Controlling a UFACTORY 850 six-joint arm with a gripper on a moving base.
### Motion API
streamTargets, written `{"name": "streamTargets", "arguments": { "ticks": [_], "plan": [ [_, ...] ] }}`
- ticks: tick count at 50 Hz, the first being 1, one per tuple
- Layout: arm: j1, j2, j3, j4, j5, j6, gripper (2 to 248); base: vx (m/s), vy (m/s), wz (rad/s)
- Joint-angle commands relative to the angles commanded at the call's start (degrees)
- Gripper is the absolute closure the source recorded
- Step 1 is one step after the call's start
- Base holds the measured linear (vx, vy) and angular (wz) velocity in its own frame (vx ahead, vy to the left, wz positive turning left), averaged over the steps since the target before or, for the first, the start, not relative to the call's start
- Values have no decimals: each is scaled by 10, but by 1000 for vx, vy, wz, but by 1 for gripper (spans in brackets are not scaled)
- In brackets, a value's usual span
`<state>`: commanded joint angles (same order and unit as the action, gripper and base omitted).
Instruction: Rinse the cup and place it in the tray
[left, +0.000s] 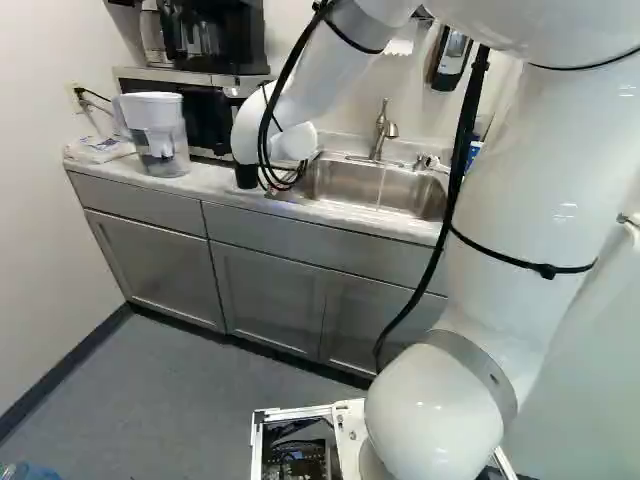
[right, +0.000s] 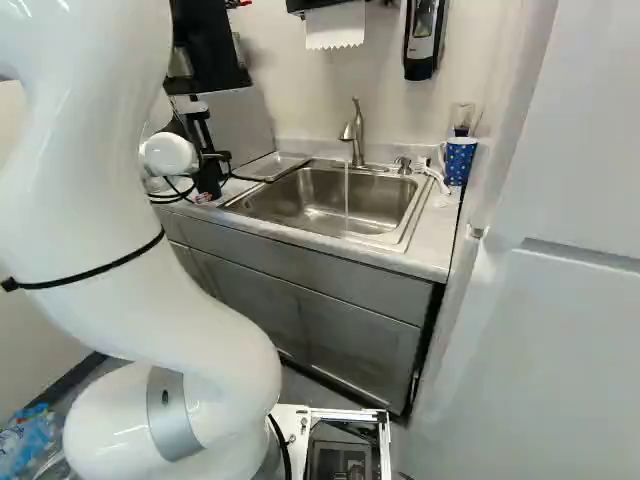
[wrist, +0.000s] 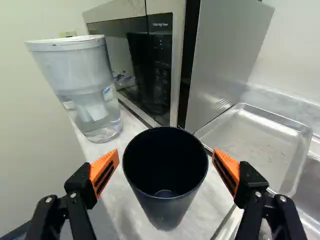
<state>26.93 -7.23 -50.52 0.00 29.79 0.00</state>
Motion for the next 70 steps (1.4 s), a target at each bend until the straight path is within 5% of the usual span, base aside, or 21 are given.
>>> {"name": "streamTargets", "arguments": {
  "ticks": [70],
  "plan": [
    [0,-22,53,0,145,0,3,0,0,0]
  ]
}}
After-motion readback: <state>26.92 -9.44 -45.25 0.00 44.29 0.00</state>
